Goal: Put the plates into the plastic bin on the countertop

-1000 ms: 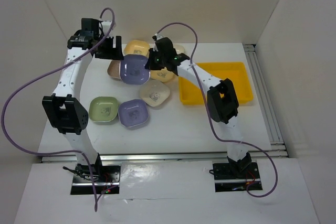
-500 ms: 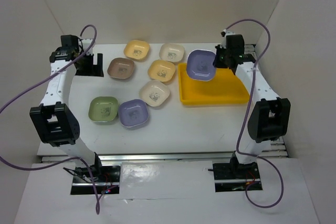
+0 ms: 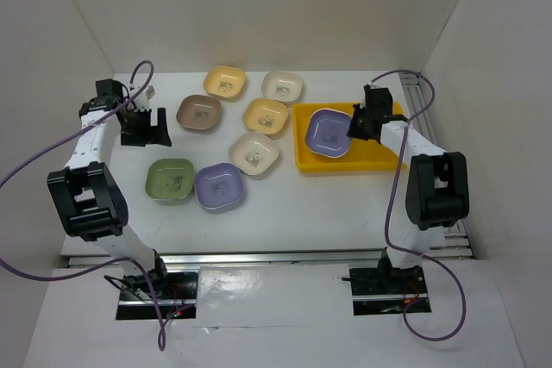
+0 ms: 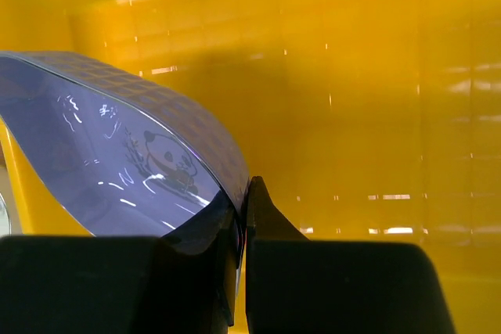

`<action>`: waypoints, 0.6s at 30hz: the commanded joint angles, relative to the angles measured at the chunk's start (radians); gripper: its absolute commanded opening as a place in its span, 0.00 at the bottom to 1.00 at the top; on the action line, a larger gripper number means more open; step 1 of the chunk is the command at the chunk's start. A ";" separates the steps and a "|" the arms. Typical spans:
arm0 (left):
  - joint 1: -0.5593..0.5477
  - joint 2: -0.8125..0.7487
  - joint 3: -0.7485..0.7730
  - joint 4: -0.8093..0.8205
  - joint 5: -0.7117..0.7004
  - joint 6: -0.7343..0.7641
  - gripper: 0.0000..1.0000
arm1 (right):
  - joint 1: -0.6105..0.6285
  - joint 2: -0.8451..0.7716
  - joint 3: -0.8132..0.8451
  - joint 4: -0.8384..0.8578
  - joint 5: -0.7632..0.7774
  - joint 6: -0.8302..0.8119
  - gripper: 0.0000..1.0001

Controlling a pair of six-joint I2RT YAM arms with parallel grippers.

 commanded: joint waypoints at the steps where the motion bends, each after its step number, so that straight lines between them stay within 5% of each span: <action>1: 0.007 0.010 -0.011 0.061 0.054 0.038 1.00 | -0.018 0.045 0.021 0.161 0.021 0.041 0.00; 4: 0.007 0.019 -0.050 0.070 0.043 0.047 1.00 | -0.019 0.085 0.043 0.152 0.039 0.041 0.01; 7: 0.017 0.019 -0.093 0.092 0.032 0.058 1.00 | -0.029 0.115 0.043 0.152 0.049 0.041 0.15; 9: 0.027 0.019 -0.103 0.092 0.032 0.067 1.00 | -0.038 0.126 0.043 0.152 0.049 0.041 0.50; 11: 0.040 0.019 -0.126 0.101 0.032 0.076 1.00 | -0.048 0.137 0.075 0.152 0.049 0.041 0.54; 14: 0.049 0.019 -0.135 0.110 0.023 0.086 1.00 | -0.048 0.123 0.096 0.140 0.058 0.050 0.81; 15: 0.059 0.019 -0.135 0.110 0.023 0.086 1.00 | -0.039 0.100 0.112 0.140 0.067 0.050 1.00; 18: 0.069 0.019 -0.135 0.110 0.023 0.086 0.98 | -0.028 0.050 0.135 0.118 0.119 0.041 1.00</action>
